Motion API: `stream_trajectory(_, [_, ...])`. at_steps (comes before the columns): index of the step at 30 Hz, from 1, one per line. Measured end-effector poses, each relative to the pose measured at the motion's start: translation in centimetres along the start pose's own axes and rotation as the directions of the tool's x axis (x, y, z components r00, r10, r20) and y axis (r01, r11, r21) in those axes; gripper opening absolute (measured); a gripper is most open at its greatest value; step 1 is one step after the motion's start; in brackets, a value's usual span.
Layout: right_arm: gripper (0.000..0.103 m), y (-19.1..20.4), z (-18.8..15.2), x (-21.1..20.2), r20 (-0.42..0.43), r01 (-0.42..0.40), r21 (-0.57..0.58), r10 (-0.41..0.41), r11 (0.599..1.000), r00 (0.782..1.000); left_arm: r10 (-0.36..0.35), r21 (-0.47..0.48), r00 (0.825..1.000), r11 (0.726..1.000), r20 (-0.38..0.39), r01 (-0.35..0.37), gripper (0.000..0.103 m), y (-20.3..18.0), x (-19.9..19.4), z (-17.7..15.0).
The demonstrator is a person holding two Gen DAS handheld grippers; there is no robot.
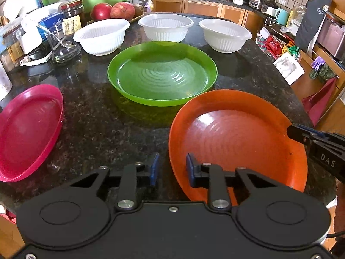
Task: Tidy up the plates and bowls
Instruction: 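Move the left tool to the orange plate rim and grasp it, then slide the orange plate onto the magenta plate with the left tool, release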
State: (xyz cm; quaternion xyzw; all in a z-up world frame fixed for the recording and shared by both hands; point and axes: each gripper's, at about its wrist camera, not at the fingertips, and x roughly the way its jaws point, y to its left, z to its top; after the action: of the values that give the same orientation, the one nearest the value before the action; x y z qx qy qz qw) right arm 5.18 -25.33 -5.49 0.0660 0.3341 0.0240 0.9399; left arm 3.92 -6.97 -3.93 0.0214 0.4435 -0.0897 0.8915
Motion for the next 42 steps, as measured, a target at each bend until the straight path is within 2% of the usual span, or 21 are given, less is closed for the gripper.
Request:
stream_trajectory(5, [0.012, -0.1, -0.1, 0.1, -0.012, -0.01, 0.0, 0.01, 1.0, 1.0, -0.008, 0.008, 1.0, 1.0, 0.0, 0.008, 0.032, -0.3, -0.1, 0.0])
stream_trajectory(16, [0.011, 0.3, -0.4, 0.2, -0.024, -0.013, 0.002, 0.013, 1.0, 1.0, -0.026, 0.006, 1.0, 1.0, 0.001, 0.026, 0.03, -0.5, -0.1, 0.1])
stream_trajectory(19, [0.011, 0.2, -0.4, 0.1, -0.025, -0.005, 0.004, 0.005, 1.0, 1.0, -0.013, 0.01, 1.0, 1.0, 0.003, 0.013, 0.021, -0.5, -0.1, 0.1])
stream_trajectory(23, [0.011, 0.4, -0.4, 0.1, -0.024, -0.001, 0.003, 0.001, 1.0, 1.0, -0.013, 0.007, 1.0, 1.0, 0.002, 0.013, 0.019, -0.3, -0.2, 0.0])
stream_trajectory(42, [0.011, 2.0, -0.1, -0.9, 0.018, -0.003, -0.003, 0.003, 1.0, 1.0, 0.005, 0.009, 0.998, 1.0, 0.056, -0.005, 0.019, 0.5, -1.8, -0.2])
